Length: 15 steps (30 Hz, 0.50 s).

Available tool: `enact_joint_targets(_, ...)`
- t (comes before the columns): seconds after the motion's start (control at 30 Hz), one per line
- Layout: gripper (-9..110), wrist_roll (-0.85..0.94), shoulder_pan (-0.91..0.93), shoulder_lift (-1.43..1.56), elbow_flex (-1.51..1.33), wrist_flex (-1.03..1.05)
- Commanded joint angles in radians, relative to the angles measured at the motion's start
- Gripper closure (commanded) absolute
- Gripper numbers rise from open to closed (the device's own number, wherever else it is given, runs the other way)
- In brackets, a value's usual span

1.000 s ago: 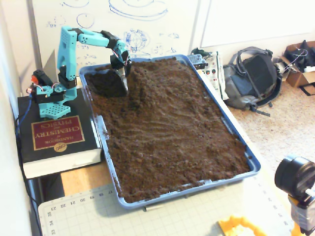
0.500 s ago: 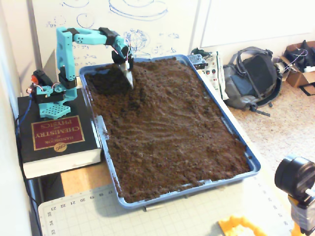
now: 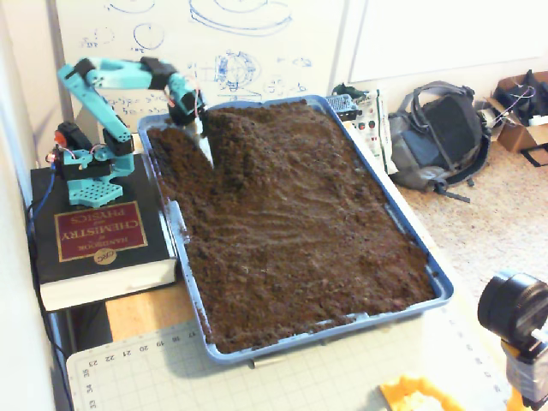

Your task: Build a berm.

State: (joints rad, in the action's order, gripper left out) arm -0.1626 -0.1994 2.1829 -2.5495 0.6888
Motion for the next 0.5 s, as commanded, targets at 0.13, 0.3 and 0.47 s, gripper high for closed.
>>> enact_joint_targets(0.13,101,0.183,0.158,0.252,-0.086,0.209)
enact_joint_targets(0.3,101,0.301,0.227,0.330,-0.103,0.356)
enact_joint_targets(0.47,101,0.376,0.291,0.275,-0.121,0.377)
